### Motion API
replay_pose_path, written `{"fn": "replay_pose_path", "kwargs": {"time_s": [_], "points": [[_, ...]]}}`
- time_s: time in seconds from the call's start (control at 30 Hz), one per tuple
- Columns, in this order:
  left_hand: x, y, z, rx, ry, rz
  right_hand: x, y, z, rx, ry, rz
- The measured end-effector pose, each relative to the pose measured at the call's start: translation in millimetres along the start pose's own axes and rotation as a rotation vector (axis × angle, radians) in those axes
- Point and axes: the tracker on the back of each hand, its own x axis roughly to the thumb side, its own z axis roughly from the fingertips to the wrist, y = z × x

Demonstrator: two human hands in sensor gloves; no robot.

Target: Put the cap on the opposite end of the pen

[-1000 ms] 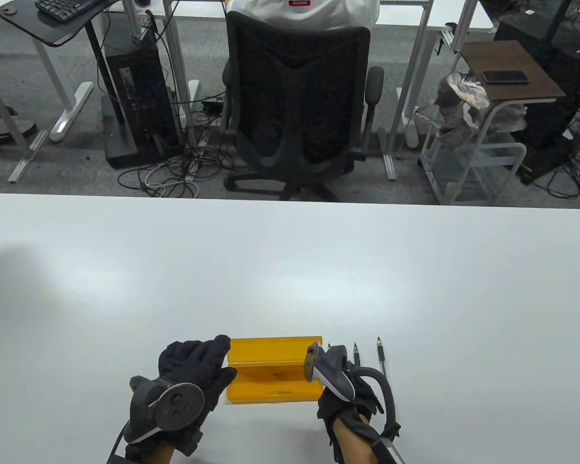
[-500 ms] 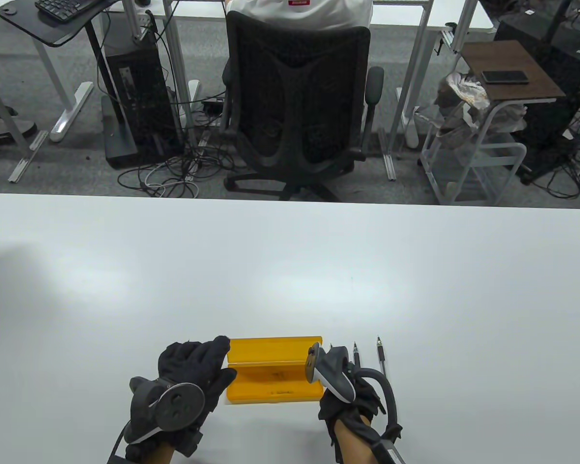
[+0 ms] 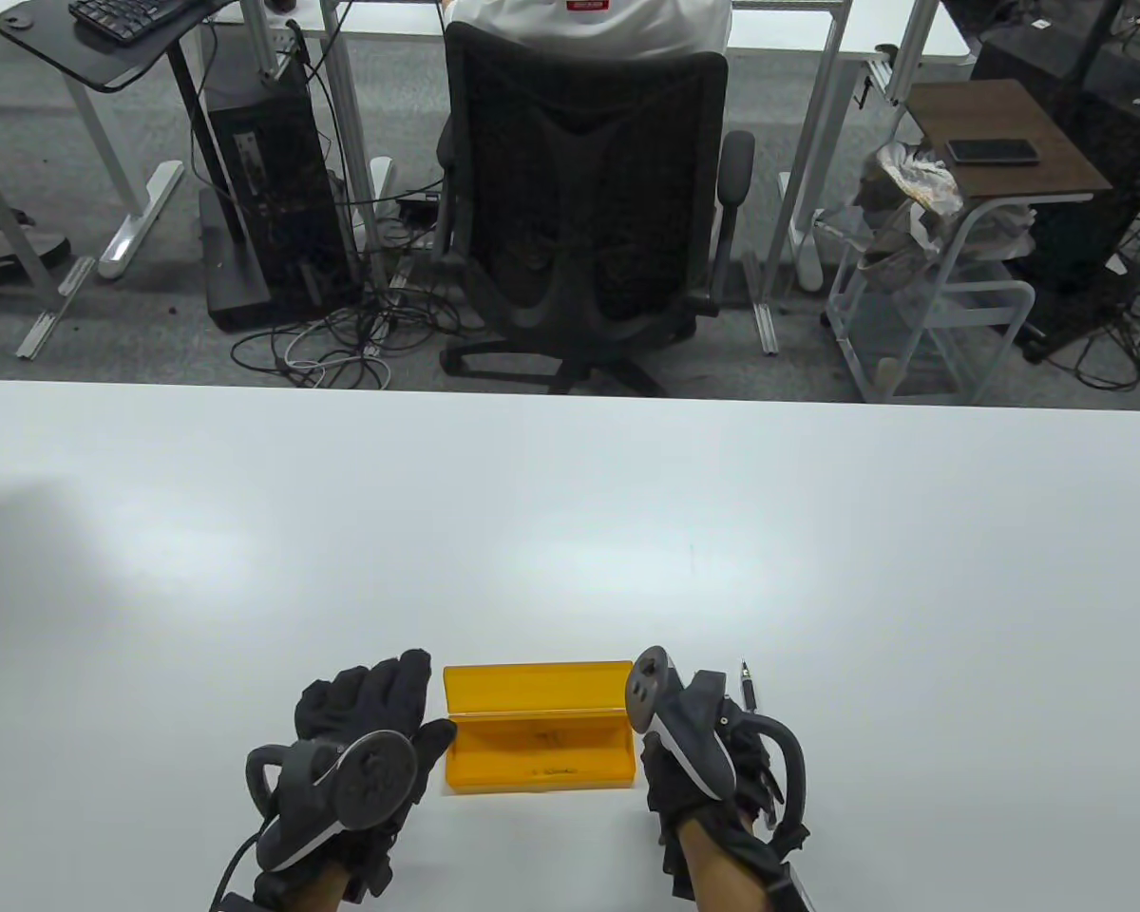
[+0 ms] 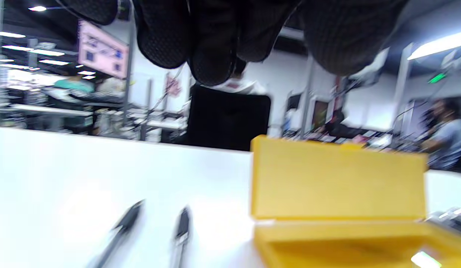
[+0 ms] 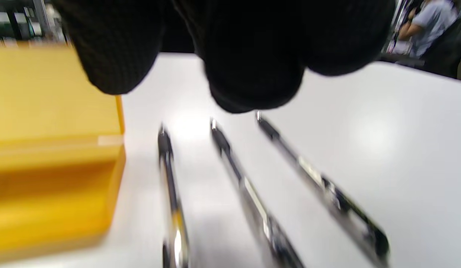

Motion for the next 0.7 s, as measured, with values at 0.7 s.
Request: {"fn": "replay_pose_path", "kwargs": {"time_s": [0.7], "points": [[-5,-17,-4,-0.24,-0.015,0.129,-1,0,5,0.053,-0.144,0.018]]}}
